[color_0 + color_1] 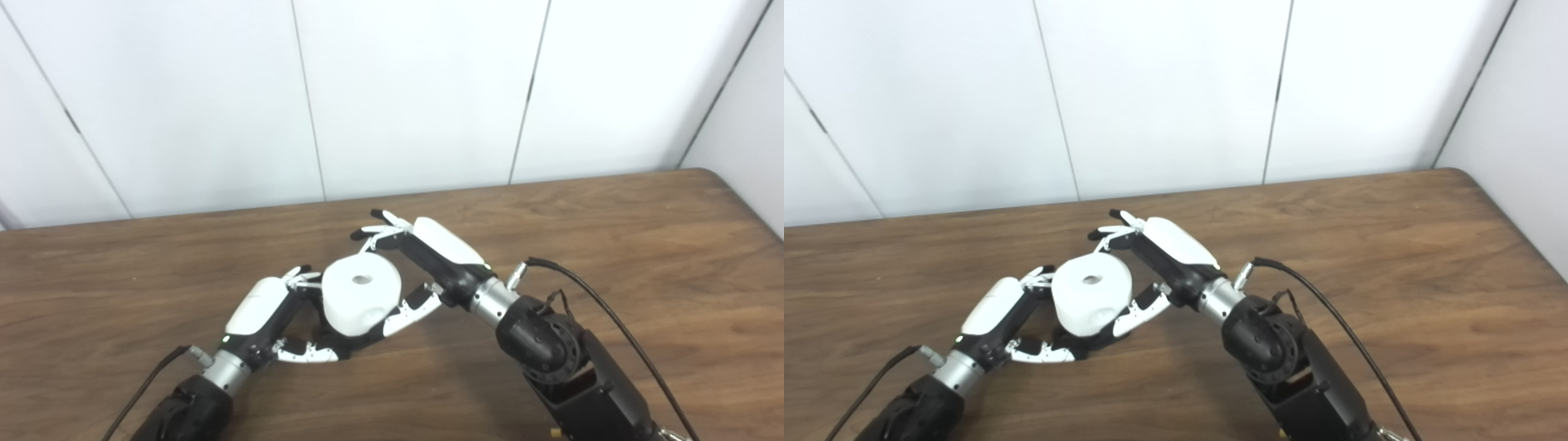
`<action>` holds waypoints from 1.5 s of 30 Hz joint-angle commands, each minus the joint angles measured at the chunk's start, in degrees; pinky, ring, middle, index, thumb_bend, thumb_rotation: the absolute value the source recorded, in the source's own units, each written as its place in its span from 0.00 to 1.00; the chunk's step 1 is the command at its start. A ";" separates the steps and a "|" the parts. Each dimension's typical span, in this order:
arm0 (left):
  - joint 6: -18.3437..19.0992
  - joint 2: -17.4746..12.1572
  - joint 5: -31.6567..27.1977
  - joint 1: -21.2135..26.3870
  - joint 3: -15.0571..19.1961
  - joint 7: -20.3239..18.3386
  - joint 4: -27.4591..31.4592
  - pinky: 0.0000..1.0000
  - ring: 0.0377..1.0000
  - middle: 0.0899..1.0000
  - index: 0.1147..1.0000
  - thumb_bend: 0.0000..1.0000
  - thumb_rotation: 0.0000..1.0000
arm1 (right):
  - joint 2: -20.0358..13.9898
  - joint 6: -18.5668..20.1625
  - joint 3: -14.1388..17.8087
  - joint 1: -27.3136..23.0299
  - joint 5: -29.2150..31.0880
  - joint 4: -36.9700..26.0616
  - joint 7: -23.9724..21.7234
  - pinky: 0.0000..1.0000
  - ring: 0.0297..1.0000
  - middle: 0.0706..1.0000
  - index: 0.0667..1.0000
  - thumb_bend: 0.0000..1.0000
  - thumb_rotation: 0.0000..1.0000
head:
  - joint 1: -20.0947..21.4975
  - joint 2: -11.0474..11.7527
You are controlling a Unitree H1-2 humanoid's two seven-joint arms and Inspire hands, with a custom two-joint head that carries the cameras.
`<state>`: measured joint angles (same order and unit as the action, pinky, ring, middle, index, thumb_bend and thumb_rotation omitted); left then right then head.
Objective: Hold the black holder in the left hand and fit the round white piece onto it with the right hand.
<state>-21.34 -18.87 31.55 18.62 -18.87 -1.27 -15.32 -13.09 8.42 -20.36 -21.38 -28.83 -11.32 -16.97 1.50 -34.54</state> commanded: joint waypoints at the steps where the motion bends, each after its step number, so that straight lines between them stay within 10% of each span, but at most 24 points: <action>1: 0.51 0.11 1.57 -0.24 -1.40 -2.26 0.58 0.97 0.84 0.63 0.42 0.52 0.05 | 0.51 -2.98 0.37 -1.83 0.45 -0.12 0.94 1.00 1.00 0.84 0.45 0.52 0.15 | -0.19 -0.01; 45: 0.71 0.96 0.48 -2.41 -1.85 -3.20 3.57 0.98 0.84 0.62 0.41 0.52 0.05 | -0.94 -7.85 2.94 -2.20 -1.93 7.65 2.77 1.00 1.00 0.84 0.45 0.52 0.15 | -2.00 -0.74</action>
<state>-20.49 -17.85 31.32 16.72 -19.68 -2.76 -12.03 -13.43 2.36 -18.01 -21.97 -30.69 -2.72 -15.36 -0.44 -35.24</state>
